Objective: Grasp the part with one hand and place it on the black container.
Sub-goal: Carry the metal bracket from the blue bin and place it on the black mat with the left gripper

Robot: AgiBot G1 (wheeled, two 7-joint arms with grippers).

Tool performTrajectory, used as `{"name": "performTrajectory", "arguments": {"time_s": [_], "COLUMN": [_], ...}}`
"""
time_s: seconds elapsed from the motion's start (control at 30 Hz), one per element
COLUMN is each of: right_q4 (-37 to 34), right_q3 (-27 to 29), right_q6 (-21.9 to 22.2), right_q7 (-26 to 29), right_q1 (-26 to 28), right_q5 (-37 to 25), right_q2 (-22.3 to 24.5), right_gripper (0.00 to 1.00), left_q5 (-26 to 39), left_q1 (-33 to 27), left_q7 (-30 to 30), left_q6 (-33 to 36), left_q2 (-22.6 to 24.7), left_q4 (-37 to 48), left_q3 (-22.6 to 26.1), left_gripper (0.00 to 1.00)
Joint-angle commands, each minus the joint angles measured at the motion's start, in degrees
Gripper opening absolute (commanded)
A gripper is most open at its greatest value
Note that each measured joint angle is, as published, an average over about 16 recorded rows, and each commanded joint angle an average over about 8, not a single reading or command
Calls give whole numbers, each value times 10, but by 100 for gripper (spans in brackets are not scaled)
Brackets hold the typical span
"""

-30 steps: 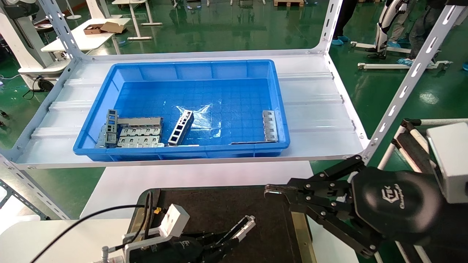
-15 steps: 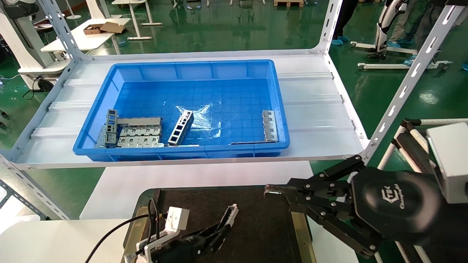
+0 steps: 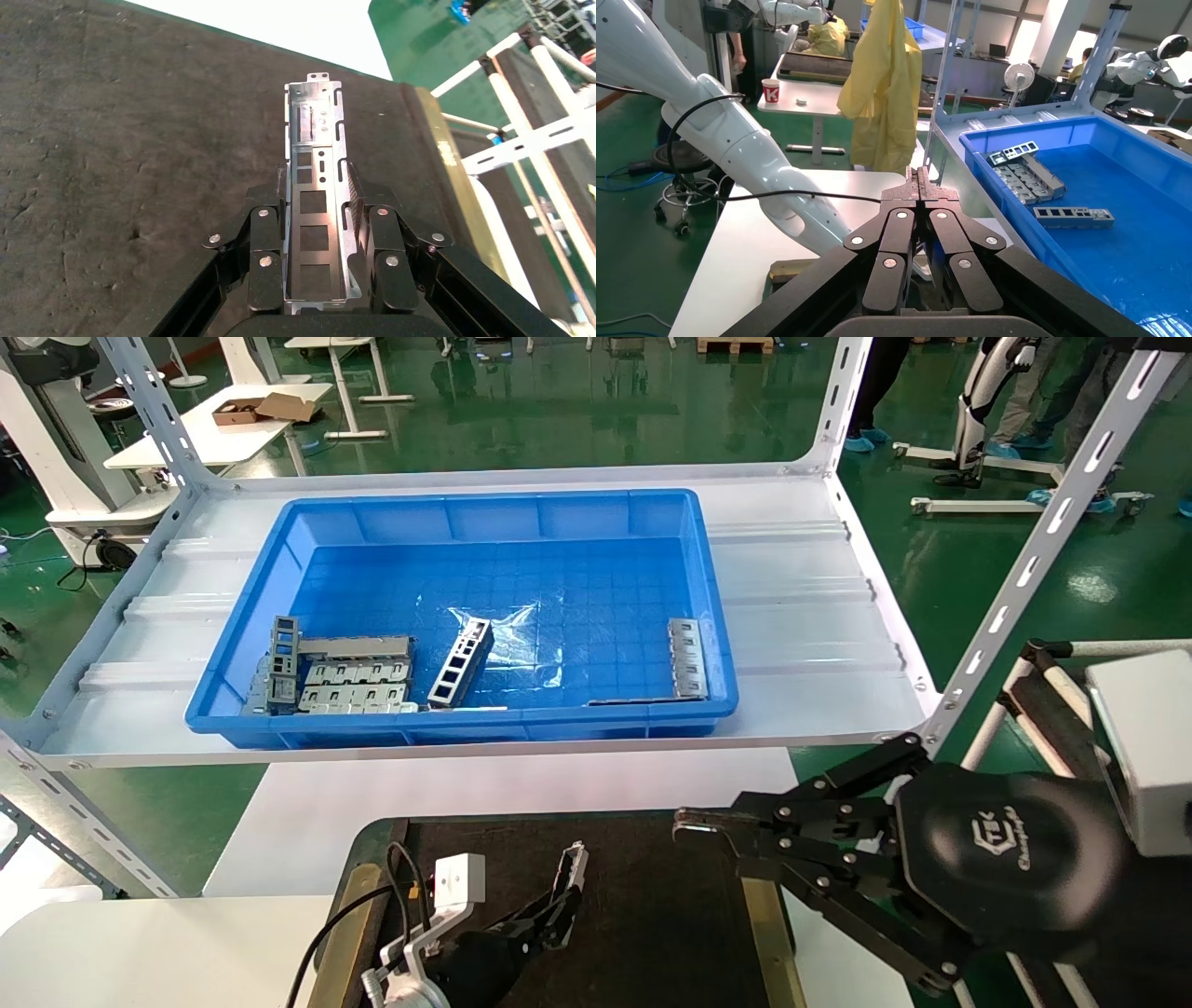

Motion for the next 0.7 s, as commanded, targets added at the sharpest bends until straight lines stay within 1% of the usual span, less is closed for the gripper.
{"name": "performTrajectory", "arguments": {"time_s": [0.03,0.37,0.7], "right_q4": [0,0,0], "right_q3": [0,0,0], "right_q6": [0,0,0], "right_q7": [0,0,0], "right_q1": [0,0,0], "right_q5": [0,0,0], "right_q2": [0,0,0], "right_gripper": [0,0,0], "left_q5": [-9,-26,-28], "left_q1": [-7,-15,-13], "left_q7": [-6,-3,-4], "left_q6": [-15,-62,-70], "left_q2": [8,35,57], "left_q4": [9,26,57], "left_q3": [13,37,40], "left_gripper": [0,0,0]}}
